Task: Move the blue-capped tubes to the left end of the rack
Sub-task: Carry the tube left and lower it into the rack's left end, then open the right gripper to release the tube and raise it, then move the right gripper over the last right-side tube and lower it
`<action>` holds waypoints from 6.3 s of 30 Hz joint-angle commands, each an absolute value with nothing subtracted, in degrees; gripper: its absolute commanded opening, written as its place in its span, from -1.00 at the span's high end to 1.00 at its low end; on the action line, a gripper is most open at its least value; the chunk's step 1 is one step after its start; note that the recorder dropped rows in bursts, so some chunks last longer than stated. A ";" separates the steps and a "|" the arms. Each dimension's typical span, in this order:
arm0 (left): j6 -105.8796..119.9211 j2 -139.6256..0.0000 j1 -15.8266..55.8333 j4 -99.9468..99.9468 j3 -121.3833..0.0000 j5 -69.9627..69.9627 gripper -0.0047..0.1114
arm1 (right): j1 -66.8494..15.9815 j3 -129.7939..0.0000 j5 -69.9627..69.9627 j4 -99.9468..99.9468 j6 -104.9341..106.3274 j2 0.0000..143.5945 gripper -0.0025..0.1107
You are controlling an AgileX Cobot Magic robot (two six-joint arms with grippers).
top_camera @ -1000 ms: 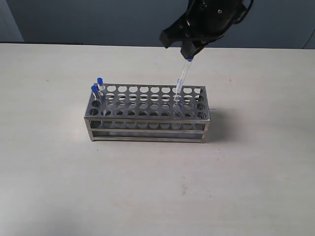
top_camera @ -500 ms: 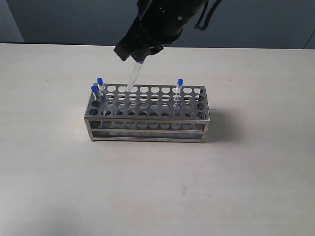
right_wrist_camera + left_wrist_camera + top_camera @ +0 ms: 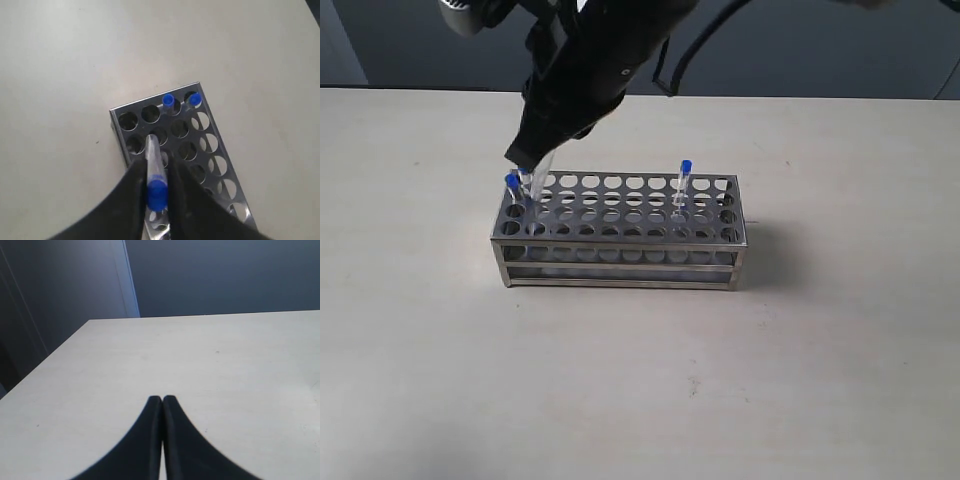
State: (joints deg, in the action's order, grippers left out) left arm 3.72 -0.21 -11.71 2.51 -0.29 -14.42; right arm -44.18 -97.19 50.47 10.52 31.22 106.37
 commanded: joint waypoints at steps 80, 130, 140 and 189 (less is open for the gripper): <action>3.51 0.00 -11.26 2.58 0.00 -13.74 0.91 | -45.75 -112.97 50.62 11.37 32.29 128.51 0.96; 3.51 0.00 -11.26 2.58 0.00 -13.74 0.91 | -33.31 -112.00 68.78 8.03 15.85 115.47 0.24; 3.51 0.00 -11.26 2.58 0.00 -13.74 0.91 | -26.04 -107.86 65.96 10.84 15.75 118.19 0.24; 3.51 0.00 -11.26 2.58 0.00 -13.74 0.91 | -24.62 -107.19 68.37 10.85 15.42 124.92 0.24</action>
State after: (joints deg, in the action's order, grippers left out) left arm 3.72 -0.21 -11.71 2.51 -0.29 -14.42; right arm -24.94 -107.40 67.93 11.05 15.34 124.60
